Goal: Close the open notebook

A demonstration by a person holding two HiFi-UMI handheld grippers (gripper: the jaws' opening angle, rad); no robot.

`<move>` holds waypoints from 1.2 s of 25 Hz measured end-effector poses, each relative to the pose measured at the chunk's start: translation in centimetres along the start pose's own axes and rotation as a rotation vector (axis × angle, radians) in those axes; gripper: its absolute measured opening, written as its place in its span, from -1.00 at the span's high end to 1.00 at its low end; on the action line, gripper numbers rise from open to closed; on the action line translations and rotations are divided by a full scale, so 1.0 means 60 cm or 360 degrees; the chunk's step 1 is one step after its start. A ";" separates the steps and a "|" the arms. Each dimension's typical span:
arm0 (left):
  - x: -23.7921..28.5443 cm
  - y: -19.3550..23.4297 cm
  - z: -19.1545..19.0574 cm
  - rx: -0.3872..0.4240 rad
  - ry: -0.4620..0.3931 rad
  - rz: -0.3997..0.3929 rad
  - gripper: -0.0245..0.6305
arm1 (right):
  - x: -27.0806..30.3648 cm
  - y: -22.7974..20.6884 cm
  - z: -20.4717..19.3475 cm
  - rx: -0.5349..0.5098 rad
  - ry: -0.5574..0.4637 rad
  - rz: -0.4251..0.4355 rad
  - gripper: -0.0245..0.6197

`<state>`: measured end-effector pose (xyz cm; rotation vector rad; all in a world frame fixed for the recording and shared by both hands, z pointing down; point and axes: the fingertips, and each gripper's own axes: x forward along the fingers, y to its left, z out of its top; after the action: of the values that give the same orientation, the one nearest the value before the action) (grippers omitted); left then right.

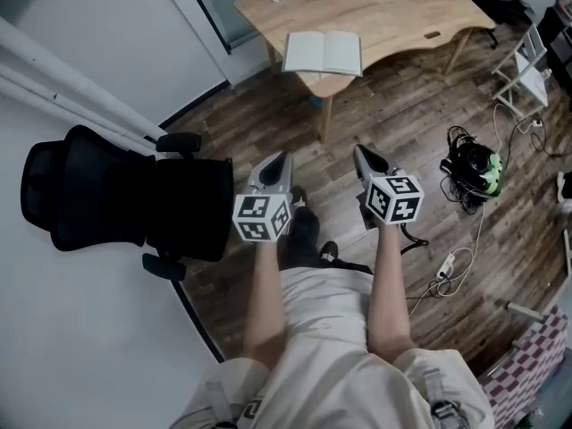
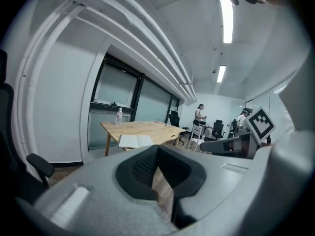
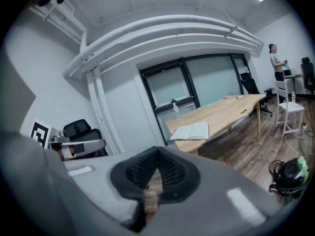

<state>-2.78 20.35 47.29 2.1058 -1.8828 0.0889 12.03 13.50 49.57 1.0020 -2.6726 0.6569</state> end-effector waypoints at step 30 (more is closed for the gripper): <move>0.383 0.164 0.084 0.0053 0.0169 -0.0124 0.90 | 0.327 -0.152 0.155 -0.0103 0.0111 -0.0189 0.93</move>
<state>-10.17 -3.86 50.16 2.1488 -1.7489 0.2115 3.06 -8.20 51.19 1.0897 -2.5352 0.5668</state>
